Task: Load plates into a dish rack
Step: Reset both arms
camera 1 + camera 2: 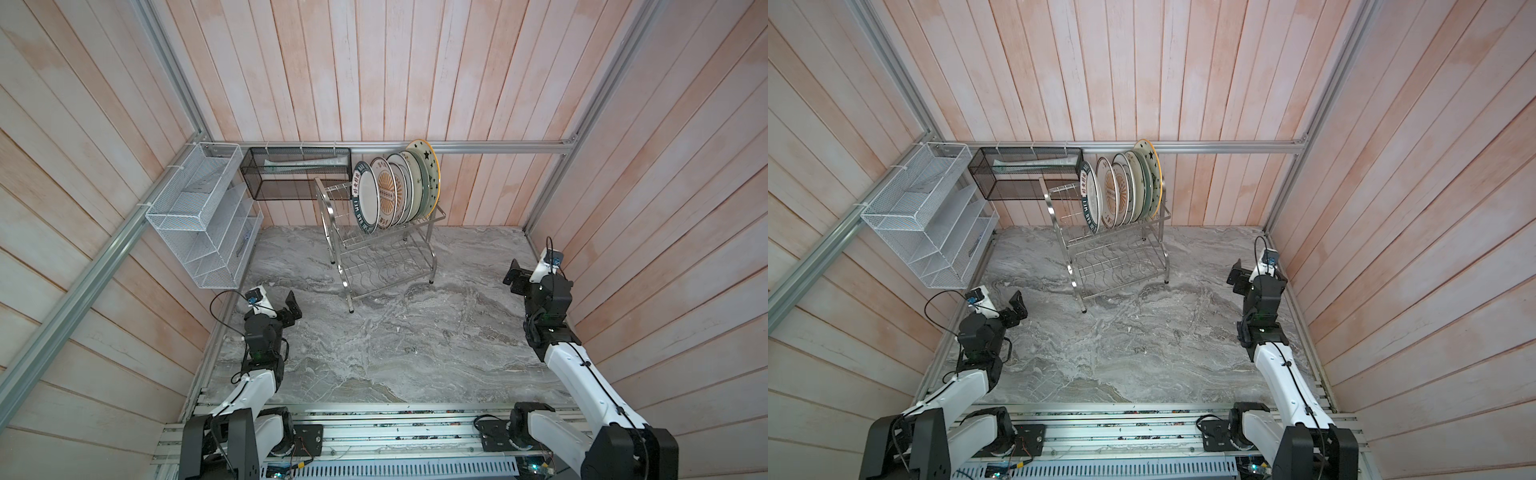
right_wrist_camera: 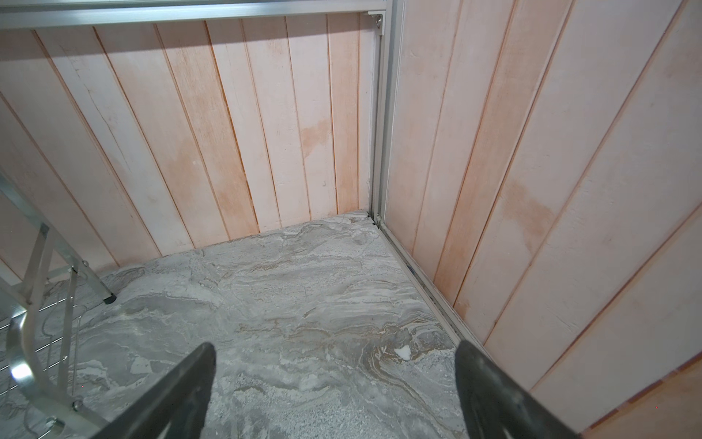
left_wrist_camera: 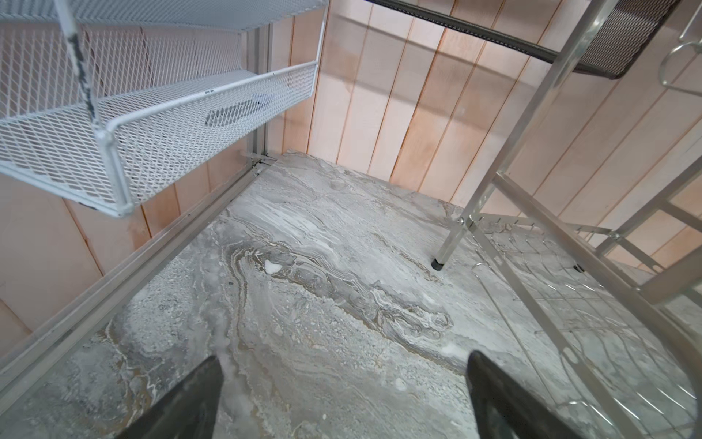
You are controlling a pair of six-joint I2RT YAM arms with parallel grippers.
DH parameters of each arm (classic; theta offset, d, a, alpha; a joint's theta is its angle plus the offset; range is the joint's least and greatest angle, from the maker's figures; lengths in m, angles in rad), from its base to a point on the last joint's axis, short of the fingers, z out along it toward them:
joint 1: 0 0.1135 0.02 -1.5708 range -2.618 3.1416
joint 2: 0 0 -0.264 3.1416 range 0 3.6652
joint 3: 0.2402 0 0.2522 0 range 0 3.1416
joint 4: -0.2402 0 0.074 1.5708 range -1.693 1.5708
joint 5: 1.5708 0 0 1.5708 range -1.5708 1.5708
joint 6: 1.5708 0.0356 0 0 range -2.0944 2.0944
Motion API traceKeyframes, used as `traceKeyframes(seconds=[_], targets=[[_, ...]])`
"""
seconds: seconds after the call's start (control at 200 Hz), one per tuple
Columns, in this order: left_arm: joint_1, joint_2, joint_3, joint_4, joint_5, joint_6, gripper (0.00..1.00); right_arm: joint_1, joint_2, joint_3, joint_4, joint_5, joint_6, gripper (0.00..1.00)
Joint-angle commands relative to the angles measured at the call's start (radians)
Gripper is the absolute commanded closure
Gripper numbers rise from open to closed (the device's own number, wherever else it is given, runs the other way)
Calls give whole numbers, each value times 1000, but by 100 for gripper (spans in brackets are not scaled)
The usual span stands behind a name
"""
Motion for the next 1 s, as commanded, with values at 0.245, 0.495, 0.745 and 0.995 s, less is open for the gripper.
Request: traceKeyframes(seconds=[0.245, 0.495, 0.745, 0.995], targets=[[32, 293, 20, 372, 202, 40, 0, -59, 11, -152, 231, -79, 20, 2], [32, 340, -56, 544, 254, 56, 0, -65, 68, -267, 423, -80, -6, 2], [10, 365, -61, 580, 213, 75, 0, -67, 202, -349, 621, -142, -5, 2], [-69, 444, 27, 503, 238, 189, 0, -68, 306, -437, 837, -174, -20, 2]])
